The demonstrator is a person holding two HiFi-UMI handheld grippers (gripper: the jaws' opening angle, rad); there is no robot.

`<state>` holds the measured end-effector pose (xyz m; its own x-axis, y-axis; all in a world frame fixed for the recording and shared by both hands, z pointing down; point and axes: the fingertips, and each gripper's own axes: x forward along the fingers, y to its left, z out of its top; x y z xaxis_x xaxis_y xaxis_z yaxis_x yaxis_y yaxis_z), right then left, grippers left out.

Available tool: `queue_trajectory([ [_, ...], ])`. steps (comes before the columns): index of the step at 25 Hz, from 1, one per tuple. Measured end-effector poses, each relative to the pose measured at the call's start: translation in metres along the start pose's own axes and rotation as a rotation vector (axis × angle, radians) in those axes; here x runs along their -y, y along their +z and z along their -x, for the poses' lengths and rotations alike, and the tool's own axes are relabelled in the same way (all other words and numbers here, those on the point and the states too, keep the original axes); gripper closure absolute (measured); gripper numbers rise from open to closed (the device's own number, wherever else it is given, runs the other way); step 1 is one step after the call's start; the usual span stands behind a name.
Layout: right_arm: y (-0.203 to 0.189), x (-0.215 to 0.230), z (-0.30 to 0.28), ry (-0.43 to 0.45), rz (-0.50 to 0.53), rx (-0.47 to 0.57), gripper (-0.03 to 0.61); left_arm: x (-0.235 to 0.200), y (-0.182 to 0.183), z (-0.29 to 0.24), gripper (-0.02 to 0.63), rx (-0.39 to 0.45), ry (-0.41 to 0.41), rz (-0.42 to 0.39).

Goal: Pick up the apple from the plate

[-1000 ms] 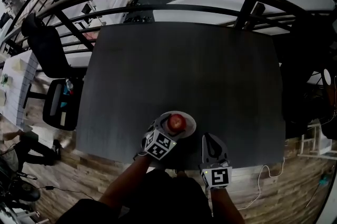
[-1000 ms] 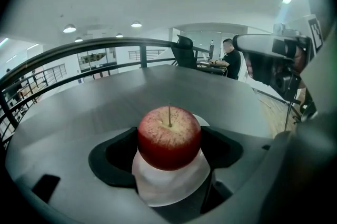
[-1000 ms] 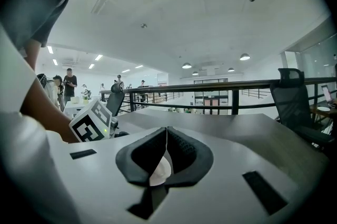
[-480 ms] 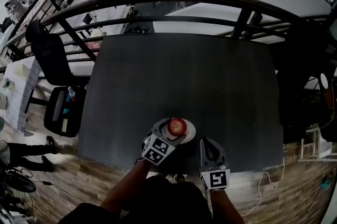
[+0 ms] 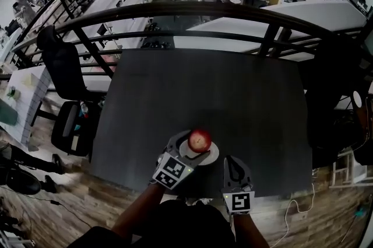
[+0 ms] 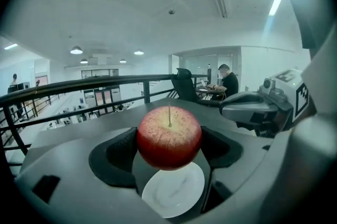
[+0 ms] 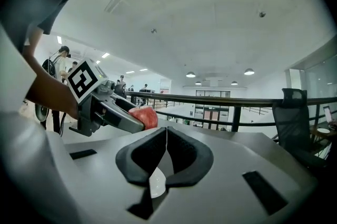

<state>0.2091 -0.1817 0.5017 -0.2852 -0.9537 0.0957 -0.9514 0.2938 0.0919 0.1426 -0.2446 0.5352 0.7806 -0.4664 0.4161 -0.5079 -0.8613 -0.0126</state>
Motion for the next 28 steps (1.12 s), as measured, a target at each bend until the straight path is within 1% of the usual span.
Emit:
queue_trajectory([
  [5, 0.027, -0.003, -0.006, 0.004, 0.011, 0.063, 0.554, -0.001, 0.042, 0.028, 0.221, 0.082, 0.007, -0.024],
  [8, 0.044, -0.005, -0.010, 0.012, 0.004, 0.093, 0.554, -0.003, 0.061, 0.045, 0.221, 0.122, 0.029, -0.033],
  [10, 0.055, -0.008, -0.012, 0.022, 0.000, 0.105, 0.554, -0.004, 0.070, 0.056, 0.221, 0.155, 0.036, -0.030],
  [13, 0.073, -0.011, -0.017, 0.034, 0.010, 0.136, 0.554, -0.004, 0.082, 0.073, 0.221, 0.222, 0.023, -0.015],
  [17, 0.089, -0.018, -0.024, 0.047, 0.020, 0.170, 0.554, -0.003, 0.086, 0.092, 0.221, 0.266, 0.031, -0.020],
  [20, 0.088, -0.020, -0.026, 0.045, 0.033, 0.149, 0.554, 0.001, 0.084, 0.098, 0.221, 0.278, 0.030, -0.020],
  [24, 0.092, -0.016, -0.025, 0.009, 0.071, 0.159, 0.552, 0.002, 0.086, 0.100, 0.221, 0.290, 0.024, -0.033],
  [28, 0.100, -0.019, -0.022, -0.010, 0.051, 0.178, 0.555, 0.003, 0.087, 0.101, 0.221, 0.290, 0.023, -0.031],
])
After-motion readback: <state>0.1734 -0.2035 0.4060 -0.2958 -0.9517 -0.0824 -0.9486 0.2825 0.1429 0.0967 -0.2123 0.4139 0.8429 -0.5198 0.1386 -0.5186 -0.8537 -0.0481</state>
